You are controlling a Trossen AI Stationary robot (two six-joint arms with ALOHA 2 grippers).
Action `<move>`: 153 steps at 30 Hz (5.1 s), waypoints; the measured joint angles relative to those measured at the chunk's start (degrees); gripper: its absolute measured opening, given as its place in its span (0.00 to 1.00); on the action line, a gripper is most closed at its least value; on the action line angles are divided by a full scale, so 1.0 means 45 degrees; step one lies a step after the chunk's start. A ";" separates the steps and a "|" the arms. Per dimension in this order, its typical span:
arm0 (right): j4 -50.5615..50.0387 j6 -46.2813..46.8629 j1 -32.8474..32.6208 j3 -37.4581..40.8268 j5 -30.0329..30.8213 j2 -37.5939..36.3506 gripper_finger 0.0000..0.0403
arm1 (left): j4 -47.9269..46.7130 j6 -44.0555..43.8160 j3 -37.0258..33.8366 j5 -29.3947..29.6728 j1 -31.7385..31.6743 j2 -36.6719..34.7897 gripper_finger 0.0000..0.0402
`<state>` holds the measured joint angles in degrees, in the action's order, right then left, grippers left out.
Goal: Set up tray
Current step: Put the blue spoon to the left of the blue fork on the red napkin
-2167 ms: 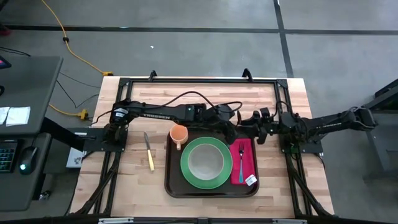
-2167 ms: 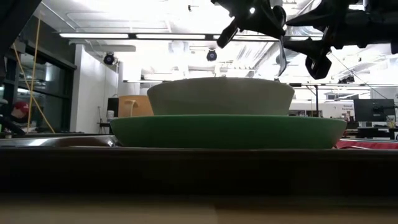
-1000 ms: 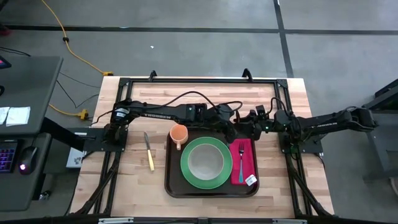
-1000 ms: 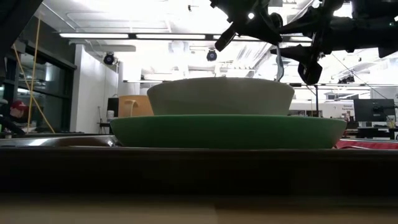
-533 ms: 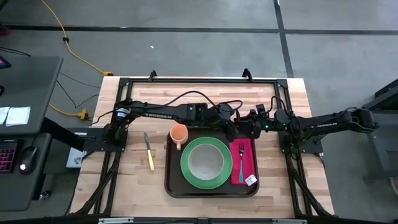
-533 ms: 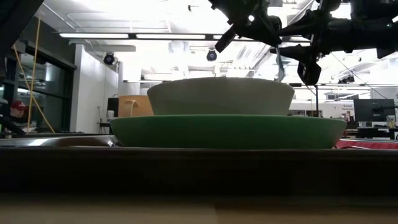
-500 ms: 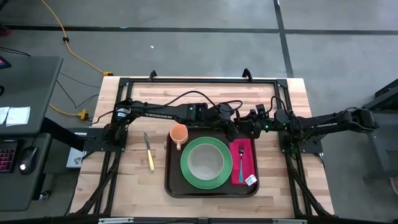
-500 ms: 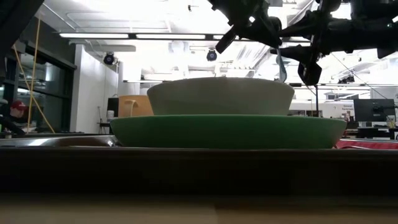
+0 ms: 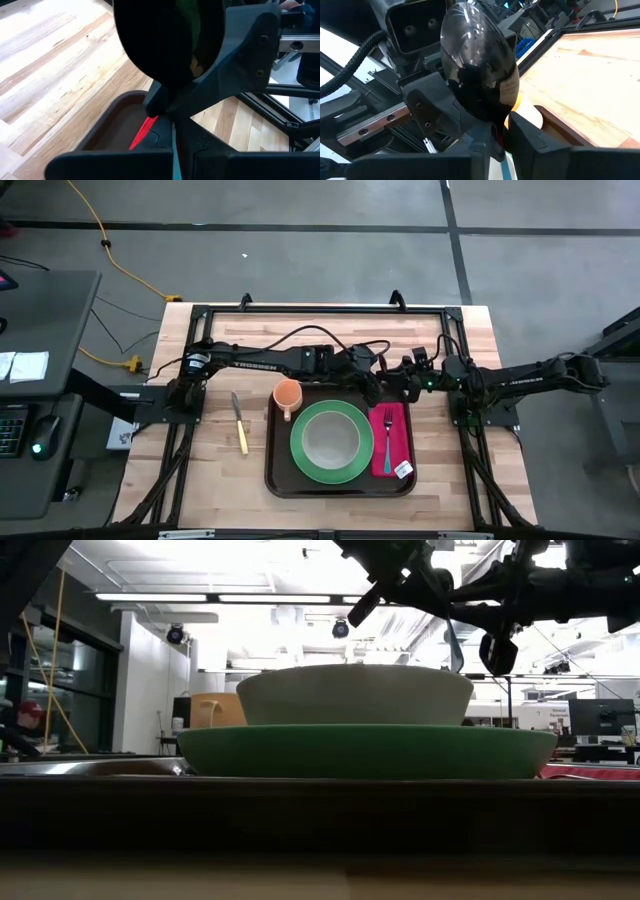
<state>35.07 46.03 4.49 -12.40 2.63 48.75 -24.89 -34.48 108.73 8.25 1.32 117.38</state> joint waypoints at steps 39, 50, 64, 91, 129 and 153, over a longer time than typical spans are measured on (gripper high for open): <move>-0.0058 0.0023 0.0000 0.0000 -0.0261 -0.0004 0.00 | -0.0490 0.0486 0.0005 -0.0815 0.0034 0.0005 0.08; -0.0149 0.0018 0.0064 -0.0019 -0.0481 -0.0038 0.00 | -0.0901 0.1384 0.0029 -0.1289 0.0034 -0.0171 0.08; -0.0301 0.0071 0.0423 -0.0019 -0.1023 -0.0272 0.00 | -0.0952 0.0991 0.0039 -0.1012 0.0034 -0.0219 0.08; -0.0739 0.0527 0.0441 0.0019 -0.1895 -0.0277 0.00 | -0.3169 0.2612 0.0024 -0.1817 -0.0196 -0.0317 0.67; -0.3735 0.6546 -0.4674 0.0005 0.3095 -0.0276 0.00 | -1.3226 0.1029 0.0010 0.1937 0.0745 -0.0957 0.70; -0.2696 0.7478 -0.5202 0.0005 0.3479 0.1517 0.00 | -1.4419 -0.0146 -0.1054 0.5958 0.2252 -0.3885 0.70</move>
<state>22.94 79.68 -18.92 -12.38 18.28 55.58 -89.77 -35.14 103.98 35.06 11.46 99.90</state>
